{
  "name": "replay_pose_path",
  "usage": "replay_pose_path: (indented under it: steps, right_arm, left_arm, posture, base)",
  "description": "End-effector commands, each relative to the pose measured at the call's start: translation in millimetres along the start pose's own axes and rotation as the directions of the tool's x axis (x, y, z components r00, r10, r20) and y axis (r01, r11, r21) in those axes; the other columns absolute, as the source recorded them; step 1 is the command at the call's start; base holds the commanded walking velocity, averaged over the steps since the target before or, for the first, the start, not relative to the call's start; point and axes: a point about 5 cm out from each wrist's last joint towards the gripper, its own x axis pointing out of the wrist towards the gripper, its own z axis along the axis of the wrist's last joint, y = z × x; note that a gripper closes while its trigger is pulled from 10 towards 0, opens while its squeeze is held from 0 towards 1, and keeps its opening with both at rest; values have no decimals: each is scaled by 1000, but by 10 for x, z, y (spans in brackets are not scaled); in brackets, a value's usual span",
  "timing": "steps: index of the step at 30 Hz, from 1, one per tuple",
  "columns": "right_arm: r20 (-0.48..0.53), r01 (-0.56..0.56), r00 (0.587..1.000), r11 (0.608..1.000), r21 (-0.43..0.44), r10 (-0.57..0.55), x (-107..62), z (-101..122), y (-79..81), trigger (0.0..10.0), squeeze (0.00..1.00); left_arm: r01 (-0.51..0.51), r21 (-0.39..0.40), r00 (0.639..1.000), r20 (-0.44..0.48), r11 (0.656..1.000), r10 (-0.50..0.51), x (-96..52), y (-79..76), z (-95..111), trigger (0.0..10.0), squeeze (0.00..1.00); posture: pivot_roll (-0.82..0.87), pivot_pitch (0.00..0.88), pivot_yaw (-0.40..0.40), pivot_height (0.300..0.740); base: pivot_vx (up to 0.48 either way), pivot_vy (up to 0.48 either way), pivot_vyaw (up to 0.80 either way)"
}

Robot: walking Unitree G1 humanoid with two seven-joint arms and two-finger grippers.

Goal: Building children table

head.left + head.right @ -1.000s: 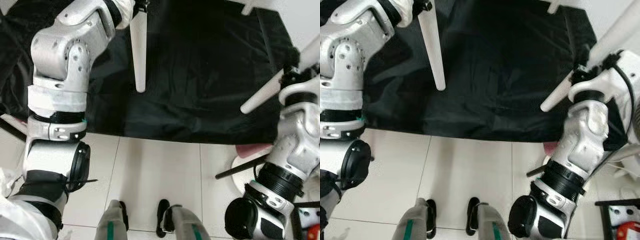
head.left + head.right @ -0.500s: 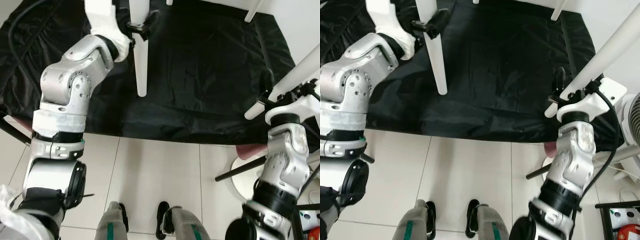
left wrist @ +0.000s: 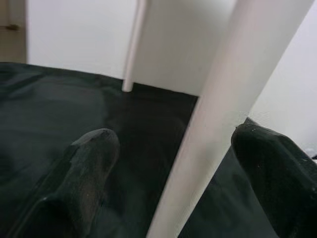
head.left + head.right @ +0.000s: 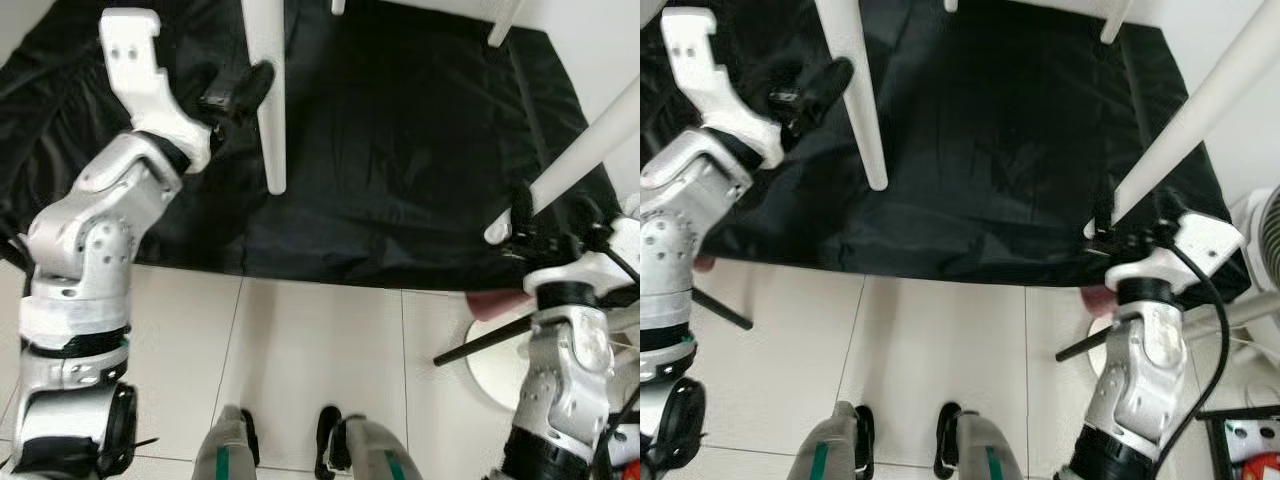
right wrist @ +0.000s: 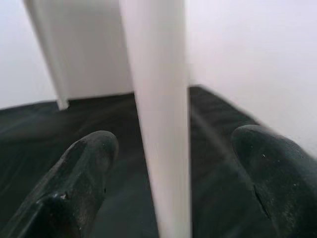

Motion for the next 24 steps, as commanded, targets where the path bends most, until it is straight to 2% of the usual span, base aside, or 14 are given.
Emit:
replay_pose_path:
  steps: [1, 2, 3, 4, 5, 7, 9, 10, 12, 14, 15, 17, 20, 24]
  right_arm:
    - [-21, 37, 999, 999, -13, -37, -144, -59, -34, 10000, 0]
    - [-24, 44, 999, 999, -27, -45, -199, -83, -44, 10000, 0]
    - [-24, 44, 999, 999, -27, -45, -199, -83, -44, 10000, 0]
    - [-38, 40, 998, 998, -39, -41, -277, -128, -35, 10000, 0]
    - [-53, 26, 998, 998, -50, -29, -338, -177, -16, 10000, 0]
    - [-53, 26, 998, 998, -50, -29, -338, -177, -16, 10000, 0]
    - [-76, 4, 997, 998, -68, -9, -411, -248, 12, 10000, 0]
    - [-76, 4, 997, 998, -68, -9, -411, -248, 12, 10000, 0]
    - [-112, -51, 993, 995, -91, 41, -479, -329, 44, 10000, 0]
    - [-112, -51, 993, 995, -91, 41, -479, -329, 44, 10000, 0]
    - [-148, -104, 985, 990, -98, 88, -542, -391, 69, 10000, 0]
    - [-148, -104, 985, 990, -98, 88, -542, -391, 69, 10000, 0]
    - [-262, -292, 931, 950, -108, 256, -768, -579, 111, 10000, 0]
    - [-299, -352, 904, 929, -118, 305, -851, -651, 92, 10000, 0]
  left_arm:
    - [437, 44, 899, 14, 898, -438, -122, -237, 24, 10000, 0]
    - [418, 100, 907, 21, 903, -421, -184, -185, -2, 10000, 0]
    - [418, 100, 907, 21, 903, -421, -184, -185, -2, 10000, 0]
    - [379, 120, 923, 16, 917, -384, -266, -88, -86, 10000, 0]
    - [356, 108, 934, -4, 928, -357, -329, -3, -183, 10000, 0]
    - [356, 108, 934, -4, 928, -357, -329, -3, -183, 10000, 0]
    - [307, 101, 952, -26, 947, -305, -413, 111, -321, 10000, 0]
    - [307, 101, 952, -26, 947, -305, -413, 111, -321, 10000, 0]
    - [262, 73, 964, -68, 962, -257, -498, 188, -471, 10000, 0]
    - [262, 73, 964, -68, 962, -257, -498, 188, -471, 10000, 0]
    - [257, 84, 963, -105, 963, -248, -580, 205, -567, 10000, 0]
    - [257, 84, 963, -105, 963, -248, -580, 205, -567, 10000, 0]
    - [331, 37, 921, -228, 943, -315, -845, 171, -842, 10000, 0]
    - [370, 14, 896, -270, 929, -352, -946, 131, -948, 10000, 0]
  posture:
    - [81, 138, -50, 740]
    - [86, 134, -44, 740]
    - [86, 134, -44, 740]
    - [92, 129, -39, 740]
    - [93, 125, -32, 740]
    - [93, 125, -32, 740]
    - [96, 119, -24, 740]
    - [96, 119, -24, 740]
    - [96, 118, -18, 740]
    - [96, 118, -18, 740]
    - [96, 118, -15, 740]
    - [96, 118, -15, 740]
    - [94, 124, -5, 740]
    - [96, 125, -4, 740]
  base:
    - [0, 0, 0]
    - [0, 0, 0]
    - [0, 0, 0]
    - [0, 0, 0]
    - [0, 0, 0]
    - [0, 0, 0]
    - [0, 0, 0]
    - [0, 0, 0]
    - [0, 0, 0]
    - [0, 0, 0]
    - [0, 0, 0]
    - [0, 0, 0]
    - [0, 0, 0]
    - [0, 0, 0]
